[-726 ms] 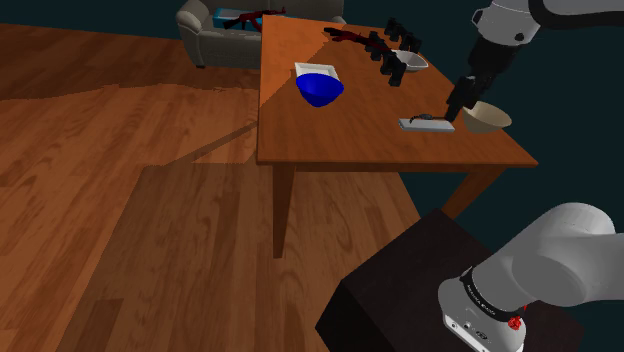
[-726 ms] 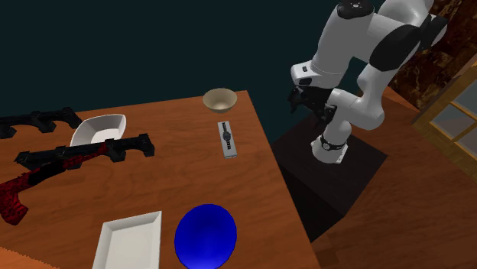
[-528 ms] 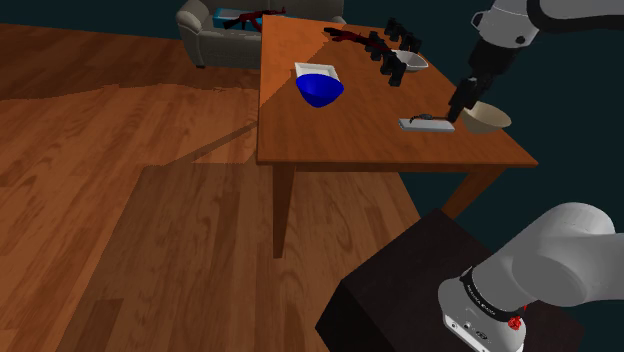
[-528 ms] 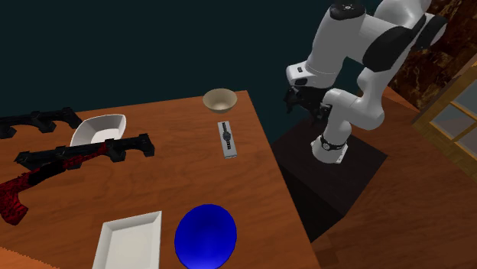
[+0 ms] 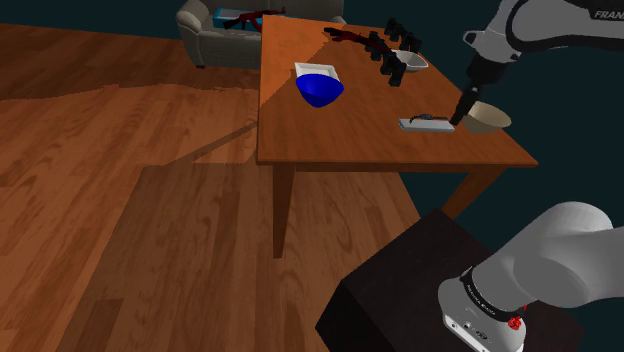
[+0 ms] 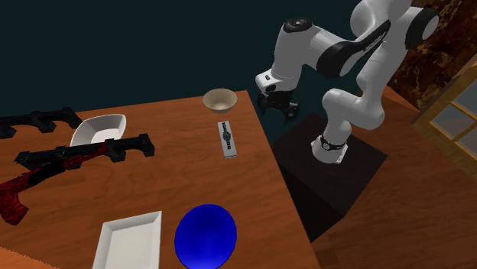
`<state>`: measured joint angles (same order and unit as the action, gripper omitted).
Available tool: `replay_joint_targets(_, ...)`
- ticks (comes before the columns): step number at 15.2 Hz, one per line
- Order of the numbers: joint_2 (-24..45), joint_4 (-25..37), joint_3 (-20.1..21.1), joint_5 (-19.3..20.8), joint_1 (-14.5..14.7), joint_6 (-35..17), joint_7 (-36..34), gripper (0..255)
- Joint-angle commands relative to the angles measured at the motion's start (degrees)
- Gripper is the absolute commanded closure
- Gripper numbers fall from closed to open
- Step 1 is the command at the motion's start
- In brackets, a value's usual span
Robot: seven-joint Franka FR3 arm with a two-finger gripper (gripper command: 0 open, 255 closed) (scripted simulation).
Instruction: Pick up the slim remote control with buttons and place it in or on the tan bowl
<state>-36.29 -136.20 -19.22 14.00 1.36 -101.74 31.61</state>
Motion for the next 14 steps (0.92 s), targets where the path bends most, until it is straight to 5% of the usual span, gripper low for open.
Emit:
replay_joint_targets(1, 2.29, 0.51, -3.41, 0.91, 0.68, -2.54, 6.16, 0)
replay_joint_targets(8, 15.69, 6.41, -15.48, -1.16, 5.31, -11.58, 27.64, 0)
replay_joint_targets(14, 32.23, 15.27, -24.54, -12.19, 9.63, -16.98, 49.76, 0)
